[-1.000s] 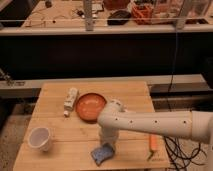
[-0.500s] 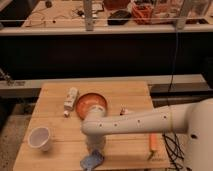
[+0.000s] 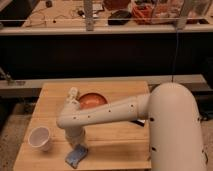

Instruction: Wipe the white sponge on the table

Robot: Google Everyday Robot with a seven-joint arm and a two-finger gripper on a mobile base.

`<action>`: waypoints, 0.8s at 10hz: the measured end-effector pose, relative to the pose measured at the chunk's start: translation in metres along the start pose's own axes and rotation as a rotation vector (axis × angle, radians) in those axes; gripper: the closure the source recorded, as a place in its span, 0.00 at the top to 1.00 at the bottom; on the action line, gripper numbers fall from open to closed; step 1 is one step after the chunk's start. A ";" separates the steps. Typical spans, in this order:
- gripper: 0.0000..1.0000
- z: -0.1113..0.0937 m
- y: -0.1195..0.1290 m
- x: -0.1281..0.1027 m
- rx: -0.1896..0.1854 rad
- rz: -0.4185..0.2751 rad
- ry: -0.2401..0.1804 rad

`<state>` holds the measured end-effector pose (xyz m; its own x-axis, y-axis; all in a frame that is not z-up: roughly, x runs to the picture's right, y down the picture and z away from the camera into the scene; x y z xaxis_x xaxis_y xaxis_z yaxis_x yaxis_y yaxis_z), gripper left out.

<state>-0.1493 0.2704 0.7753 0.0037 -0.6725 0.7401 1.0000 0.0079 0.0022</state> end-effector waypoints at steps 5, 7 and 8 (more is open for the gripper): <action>0.00 -0.026 0.028 0.081 0.050 0.092 0.046; 0.00 -0.028 0.062 0.087 0.063 0.153 0.050; 0.00 -0.030 0.090 0.088 0.075 0.199 0.054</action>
<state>-0.0591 0.1895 0.8203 0.2032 -0.6910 0.6938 0.9762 0.1980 -0.0887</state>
